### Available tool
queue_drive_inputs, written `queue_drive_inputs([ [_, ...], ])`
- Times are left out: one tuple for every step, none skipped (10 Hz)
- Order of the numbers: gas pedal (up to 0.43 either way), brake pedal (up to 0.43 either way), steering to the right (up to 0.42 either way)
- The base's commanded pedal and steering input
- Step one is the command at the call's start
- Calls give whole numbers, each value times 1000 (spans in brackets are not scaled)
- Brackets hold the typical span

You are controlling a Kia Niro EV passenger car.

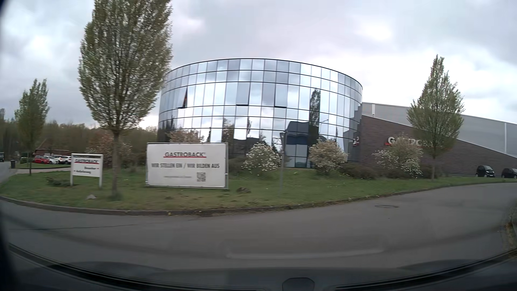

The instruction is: Follow the waypoints while adhering to traffic rules and regulations

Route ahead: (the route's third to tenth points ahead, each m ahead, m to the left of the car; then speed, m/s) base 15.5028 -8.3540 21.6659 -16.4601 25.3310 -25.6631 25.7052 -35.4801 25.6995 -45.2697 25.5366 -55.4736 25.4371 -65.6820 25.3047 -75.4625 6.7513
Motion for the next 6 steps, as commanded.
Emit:
queue_drive_inputs([
  [220,0,343],
  [248,0,339],
  [248,0,336],
  [248,0,327],
  [280,6,309],
  [287,0,291],
])
